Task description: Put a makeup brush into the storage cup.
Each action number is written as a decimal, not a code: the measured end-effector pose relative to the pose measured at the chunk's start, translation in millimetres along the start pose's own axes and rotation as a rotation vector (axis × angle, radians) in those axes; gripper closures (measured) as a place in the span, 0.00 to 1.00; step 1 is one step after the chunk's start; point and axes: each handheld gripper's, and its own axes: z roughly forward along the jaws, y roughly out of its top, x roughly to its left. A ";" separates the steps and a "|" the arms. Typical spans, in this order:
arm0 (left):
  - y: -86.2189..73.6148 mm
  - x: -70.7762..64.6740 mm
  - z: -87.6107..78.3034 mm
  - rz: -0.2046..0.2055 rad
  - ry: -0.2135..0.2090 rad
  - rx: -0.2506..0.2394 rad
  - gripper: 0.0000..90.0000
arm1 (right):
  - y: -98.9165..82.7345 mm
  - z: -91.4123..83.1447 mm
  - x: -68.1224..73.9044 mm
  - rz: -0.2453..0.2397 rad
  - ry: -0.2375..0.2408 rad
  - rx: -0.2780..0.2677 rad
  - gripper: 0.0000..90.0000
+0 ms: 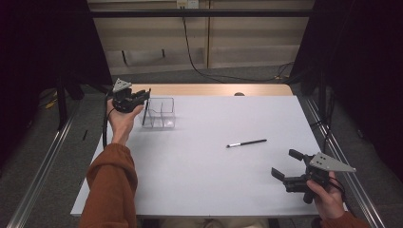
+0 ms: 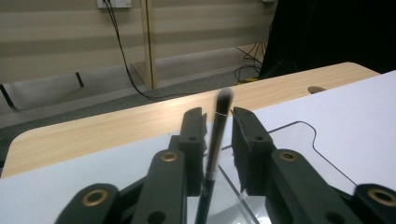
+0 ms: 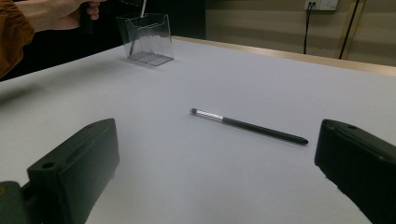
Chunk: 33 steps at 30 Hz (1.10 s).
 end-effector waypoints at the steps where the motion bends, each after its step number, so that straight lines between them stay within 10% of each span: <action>1: -0.1 0.3 -0.1 0.001 0.002 0.003 0.78 | 0.0 -0.1 -0.1 0.001 0.000 -0.001 0.00; 24: 3.0 -8.8 -6.9 -0.042 -0.019 0.021 0.06 | 0.5 0.6 -0.1 0.002 0.004 -0.003 0.00; 33: 0.4 -14.6 -17.1 -0.009 -0.050 0.022 0.04 | 0.6 0.9 0.0 0.001 0.002 -0.003 0.00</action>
